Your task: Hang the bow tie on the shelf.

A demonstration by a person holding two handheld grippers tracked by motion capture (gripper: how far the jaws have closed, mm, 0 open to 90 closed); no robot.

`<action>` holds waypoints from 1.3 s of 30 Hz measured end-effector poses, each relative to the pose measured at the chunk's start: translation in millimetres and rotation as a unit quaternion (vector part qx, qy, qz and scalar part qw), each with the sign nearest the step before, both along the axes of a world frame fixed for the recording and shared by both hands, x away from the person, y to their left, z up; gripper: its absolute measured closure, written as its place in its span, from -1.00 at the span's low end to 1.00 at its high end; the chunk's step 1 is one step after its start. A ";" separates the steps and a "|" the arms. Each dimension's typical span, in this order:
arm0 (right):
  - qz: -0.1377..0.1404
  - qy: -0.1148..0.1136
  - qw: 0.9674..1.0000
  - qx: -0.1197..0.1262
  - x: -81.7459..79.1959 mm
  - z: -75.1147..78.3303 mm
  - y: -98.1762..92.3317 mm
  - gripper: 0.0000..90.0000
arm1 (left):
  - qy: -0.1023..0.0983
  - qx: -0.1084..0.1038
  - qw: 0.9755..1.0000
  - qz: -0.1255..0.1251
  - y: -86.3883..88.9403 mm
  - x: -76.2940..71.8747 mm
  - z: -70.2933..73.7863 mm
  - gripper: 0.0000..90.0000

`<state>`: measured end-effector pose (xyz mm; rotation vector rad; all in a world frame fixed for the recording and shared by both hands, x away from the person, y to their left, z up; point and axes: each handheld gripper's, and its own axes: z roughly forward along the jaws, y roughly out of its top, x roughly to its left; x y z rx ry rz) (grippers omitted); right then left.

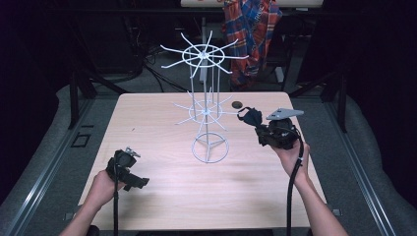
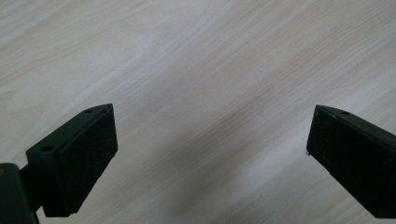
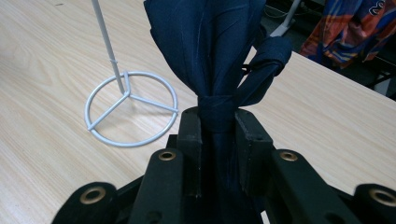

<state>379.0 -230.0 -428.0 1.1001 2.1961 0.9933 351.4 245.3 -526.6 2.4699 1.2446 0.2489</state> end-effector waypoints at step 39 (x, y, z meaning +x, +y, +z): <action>0.034 0.008 0.999 0.041 8.8 9.7 21.4 0.65 | 0.003 0.002 1.000 -0.003 -1.5 0.5 -0.6 -0.96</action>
